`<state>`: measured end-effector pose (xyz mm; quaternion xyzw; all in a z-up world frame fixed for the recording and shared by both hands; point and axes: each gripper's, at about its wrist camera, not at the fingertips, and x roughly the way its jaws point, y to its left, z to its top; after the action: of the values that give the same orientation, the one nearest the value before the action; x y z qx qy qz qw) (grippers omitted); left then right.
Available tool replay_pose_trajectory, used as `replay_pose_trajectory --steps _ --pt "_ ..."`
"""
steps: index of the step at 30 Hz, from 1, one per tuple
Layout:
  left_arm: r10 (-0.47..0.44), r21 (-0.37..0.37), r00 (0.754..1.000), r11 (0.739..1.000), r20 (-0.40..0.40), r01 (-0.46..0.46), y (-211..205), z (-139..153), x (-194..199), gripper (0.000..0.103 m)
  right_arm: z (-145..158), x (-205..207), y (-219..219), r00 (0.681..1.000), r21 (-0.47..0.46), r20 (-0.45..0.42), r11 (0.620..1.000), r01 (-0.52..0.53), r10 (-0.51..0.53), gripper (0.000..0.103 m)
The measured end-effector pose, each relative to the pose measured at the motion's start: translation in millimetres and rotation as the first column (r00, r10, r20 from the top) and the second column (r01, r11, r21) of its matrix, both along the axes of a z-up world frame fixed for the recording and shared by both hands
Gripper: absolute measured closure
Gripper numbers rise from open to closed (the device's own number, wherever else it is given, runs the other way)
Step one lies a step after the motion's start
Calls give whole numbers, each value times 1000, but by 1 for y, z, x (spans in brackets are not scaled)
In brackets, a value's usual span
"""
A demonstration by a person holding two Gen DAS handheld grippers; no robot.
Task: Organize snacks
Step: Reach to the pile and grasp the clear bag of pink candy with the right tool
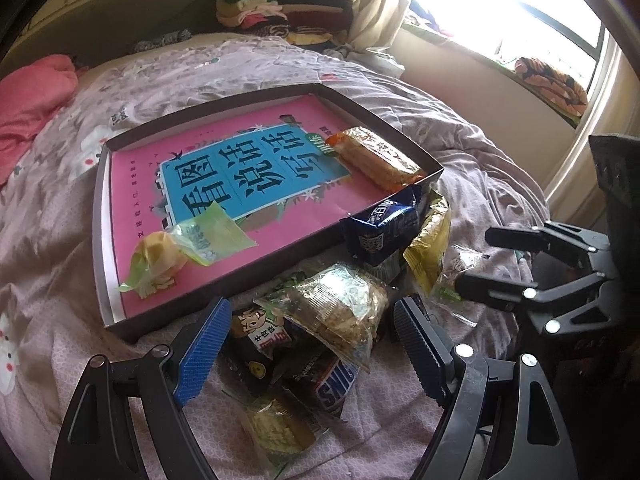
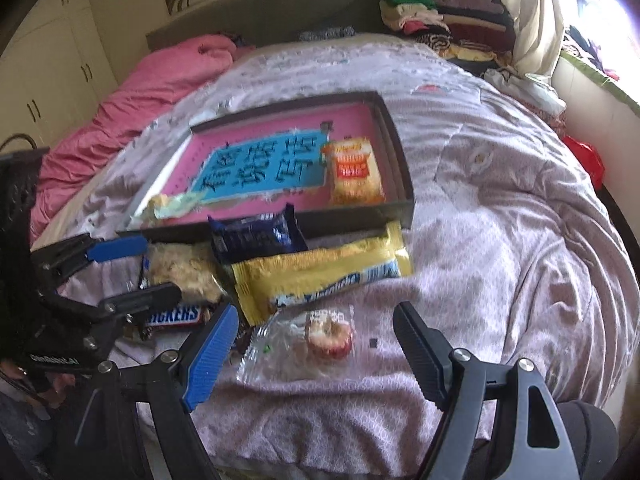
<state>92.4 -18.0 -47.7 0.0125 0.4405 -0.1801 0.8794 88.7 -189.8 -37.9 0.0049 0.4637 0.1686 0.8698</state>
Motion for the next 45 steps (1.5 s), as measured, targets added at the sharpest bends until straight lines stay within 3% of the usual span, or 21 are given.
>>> replay_pose_trajectory --steps 11,20,30,42,45 --pt "-7 -3 1000 1000 -3 7 -2 -2 1 19 -22 5 9 995 -49 -95 998 -29 24 24" --pt "-8 6 1000 1000 -8 8 -4 -9 6 18 -31 7 16 992 -75 -121 996 -48 38 24" --pt "-14 -20 1000 1000 -27 13 -4 -15 15 18 -29 10 7 991 23 -124 999 -47 50 57" --pt "-63 -23 998 998 -14 63 -15 -15 14 21 -4 3 -2 998 126 -25 991 -50 53 60" --pt "-63 2 998 998 -10 63 -17 -16 14 29 -2 3 -3 998 141 -16 989 -54 57 60"
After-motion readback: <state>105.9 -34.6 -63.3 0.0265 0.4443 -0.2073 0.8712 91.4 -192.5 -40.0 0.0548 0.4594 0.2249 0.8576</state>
